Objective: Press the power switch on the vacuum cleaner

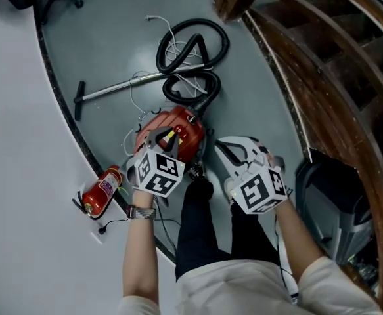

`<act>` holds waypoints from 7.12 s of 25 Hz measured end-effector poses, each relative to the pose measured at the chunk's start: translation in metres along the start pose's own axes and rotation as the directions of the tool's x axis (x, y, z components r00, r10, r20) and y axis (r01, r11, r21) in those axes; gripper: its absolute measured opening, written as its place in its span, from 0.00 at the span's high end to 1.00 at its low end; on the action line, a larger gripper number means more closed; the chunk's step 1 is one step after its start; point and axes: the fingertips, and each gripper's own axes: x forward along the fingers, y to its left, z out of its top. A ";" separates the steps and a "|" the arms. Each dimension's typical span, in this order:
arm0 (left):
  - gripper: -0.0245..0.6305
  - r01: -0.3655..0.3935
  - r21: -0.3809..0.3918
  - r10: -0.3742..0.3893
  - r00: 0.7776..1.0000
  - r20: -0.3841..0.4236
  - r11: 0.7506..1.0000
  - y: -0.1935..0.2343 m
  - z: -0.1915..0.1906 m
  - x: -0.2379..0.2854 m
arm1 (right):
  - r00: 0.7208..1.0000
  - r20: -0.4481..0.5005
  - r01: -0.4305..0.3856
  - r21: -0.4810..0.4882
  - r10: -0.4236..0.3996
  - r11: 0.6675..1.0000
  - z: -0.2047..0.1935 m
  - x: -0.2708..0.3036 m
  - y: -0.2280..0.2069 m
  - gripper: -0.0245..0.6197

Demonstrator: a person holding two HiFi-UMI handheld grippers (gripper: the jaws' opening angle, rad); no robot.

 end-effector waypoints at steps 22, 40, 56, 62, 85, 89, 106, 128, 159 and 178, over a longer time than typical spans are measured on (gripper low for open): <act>0.85 0.068 -0.022 -0.070 0.987 -0.147 0.997 -0.005 -0.056 0.088 | 0.999 -0.049 0.004 0.075 0.000 0.997 -0.039 0.033 -0.007 0.91; 0.84 0.058 -0.042 -0.066 0.973 -0.220 0.997 -0.005 -0.073 0.106 | 0.998 -0.062 -0.009 0.098 0.015 0.995 -0.051 0.040 -0.005 0.92; 0.82 0.021 -0.061 -0.036 0.968 -0.250 0.998 0.000 -0.076 0.109 | 0.998 -0.070 0.001 0.107 0.006 0.994 -0.051 0.039 -0.013 0.91; 0.90 -0.030 -0.047 0.015 0.955 -0.297 0.998 0.008 -0.079 0.112 | 0.998 -0.063 0.011 0.129 -0.003 0.992 -0.052 0.040 -0.013 0.92; 0.88 0.003 -0.195 -0.027 0.993 -0.117 0.981 0.002 -0.065 0.096 | 0.999 -0.044 0.017 0.090 -0.013 0.996 -0.037 0.018 -0.022 0.91; 0.95 -0.013 -0.177 -0.011 0.991 -0.133 0.984 -0.008 -0.071 0.080 | 0.999 -0.043 0.019 0.080 -0.016 0.997 -0.032 0.005 -0.023 0.91; 0.96 -0.121 -0.134 0.112 0.991 -0.070 0.984 -0.025 -0.036 -0.021 | 1.000 -0.011 -0.021 0.002 0.021 1.000 0.010 -0.048 -0.006 0.91; 0.96 -0.225 -0.146 0.234 0.971 0.048 0.963 -0.049 0.030 -0.151 | 0.999 0.054 0.008 -0.033 -0.006 0.999 0.056 -0.142 0.007 0.92; 0.96 -0.419 -0.143 0.439 0.883 0.167 0.897 -0.114 0.102 -0.315 | 0.980 0.201 0.044 -0.188 -0.005 0.981 0.136 -0.260 0.020 0.91; 0.96 -0.564 -0.125 0.575 0.771 0.276 0.816 -0.150 0.145 -0.434 | 0.963 0.265 0.035 -0.330 0.057 0.943 0.186 -0.344 0.043 0.91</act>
